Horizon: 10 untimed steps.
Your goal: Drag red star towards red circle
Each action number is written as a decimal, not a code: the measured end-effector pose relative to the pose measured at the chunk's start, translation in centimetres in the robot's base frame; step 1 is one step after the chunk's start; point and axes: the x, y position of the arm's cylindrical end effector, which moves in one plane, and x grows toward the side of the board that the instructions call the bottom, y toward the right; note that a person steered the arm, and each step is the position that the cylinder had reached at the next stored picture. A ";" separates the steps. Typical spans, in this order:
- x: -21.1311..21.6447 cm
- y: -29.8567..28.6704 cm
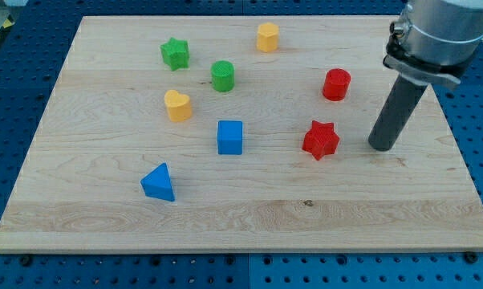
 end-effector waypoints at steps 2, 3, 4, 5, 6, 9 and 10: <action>3.5 -1.3; 5.0 -2.5; 5.1 -3.2; 5.1 -6.0; 5.1 -6.2; 5.1 -8.7; 5.1 -9.1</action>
